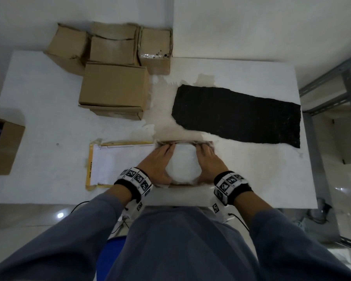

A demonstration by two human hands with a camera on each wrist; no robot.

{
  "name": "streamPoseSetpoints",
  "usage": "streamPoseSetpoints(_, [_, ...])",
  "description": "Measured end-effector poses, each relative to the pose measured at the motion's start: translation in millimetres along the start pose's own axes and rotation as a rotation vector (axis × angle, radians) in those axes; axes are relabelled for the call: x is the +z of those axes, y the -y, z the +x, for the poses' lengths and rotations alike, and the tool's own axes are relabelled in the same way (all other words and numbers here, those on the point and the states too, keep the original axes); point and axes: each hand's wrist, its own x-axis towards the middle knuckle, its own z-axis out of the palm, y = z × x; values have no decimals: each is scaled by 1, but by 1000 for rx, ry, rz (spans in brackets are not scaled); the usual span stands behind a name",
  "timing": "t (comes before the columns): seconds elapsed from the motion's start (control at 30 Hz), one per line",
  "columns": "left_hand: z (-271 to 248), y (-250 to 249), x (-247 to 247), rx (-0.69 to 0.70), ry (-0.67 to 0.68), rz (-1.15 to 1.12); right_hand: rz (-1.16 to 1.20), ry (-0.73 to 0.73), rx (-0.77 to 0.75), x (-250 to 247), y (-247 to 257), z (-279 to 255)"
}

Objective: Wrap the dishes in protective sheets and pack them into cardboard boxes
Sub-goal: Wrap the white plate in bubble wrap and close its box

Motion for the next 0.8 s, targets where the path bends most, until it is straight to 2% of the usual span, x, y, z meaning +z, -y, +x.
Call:
streamPoseSetpoints(0.2, [5,3,-8,-15,68,-45,166,65,39,-10,1,-2])
streamPoseSetpoints(0.37, [8,7,-5,-15,78,23,140,39,16,-9,4,-9])
streamPoseSetpoints(0.57, [5,11,8,22,32,78,119,-6,11,-6,7,-12])
streamPoseSetpoints(0.8, [-1,7,19,120,-111,34,106,-97,-26,5,8,-14])
